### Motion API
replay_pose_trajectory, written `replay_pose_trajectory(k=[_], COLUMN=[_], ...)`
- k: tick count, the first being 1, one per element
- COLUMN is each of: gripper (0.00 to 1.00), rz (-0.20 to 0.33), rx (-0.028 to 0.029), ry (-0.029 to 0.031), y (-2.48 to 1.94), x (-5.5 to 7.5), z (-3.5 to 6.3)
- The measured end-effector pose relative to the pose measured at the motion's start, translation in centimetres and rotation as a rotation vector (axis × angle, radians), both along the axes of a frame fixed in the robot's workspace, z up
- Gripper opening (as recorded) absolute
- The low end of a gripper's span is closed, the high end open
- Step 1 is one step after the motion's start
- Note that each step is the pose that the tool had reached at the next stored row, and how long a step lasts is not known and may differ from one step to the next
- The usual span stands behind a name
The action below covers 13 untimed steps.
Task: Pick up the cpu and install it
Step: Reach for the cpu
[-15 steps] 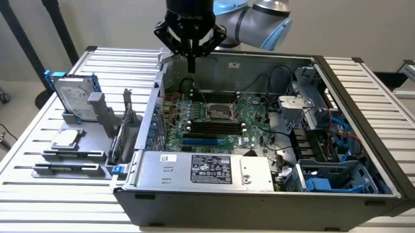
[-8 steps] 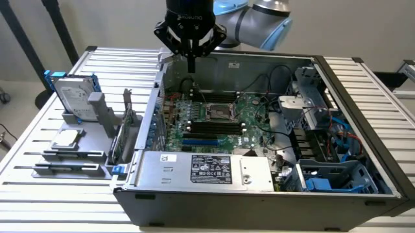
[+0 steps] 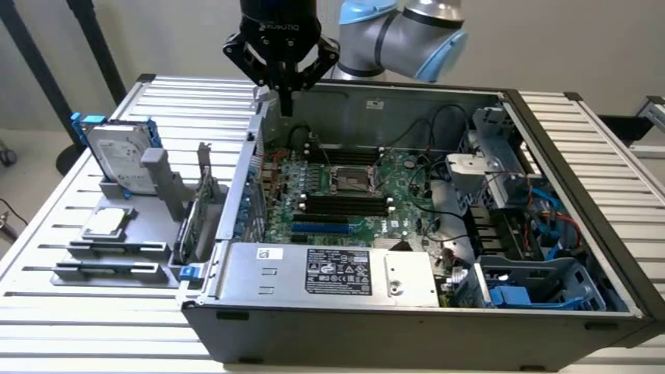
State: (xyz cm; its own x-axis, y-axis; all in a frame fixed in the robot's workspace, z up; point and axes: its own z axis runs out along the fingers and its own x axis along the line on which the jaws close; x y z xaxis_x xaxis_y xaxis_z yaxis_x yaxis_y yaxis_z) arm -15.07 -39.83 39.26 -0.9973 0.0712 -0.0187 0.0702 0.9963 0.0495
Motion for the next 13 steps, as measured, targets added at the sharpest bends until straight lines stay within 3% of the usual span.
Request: replay_pose_trajectory(k=[13], gripper=[0.11], rz=[0.0], rx=[0.0], ry=[0.001], y=[0.21], x=[-5.9], z=[-0.4])
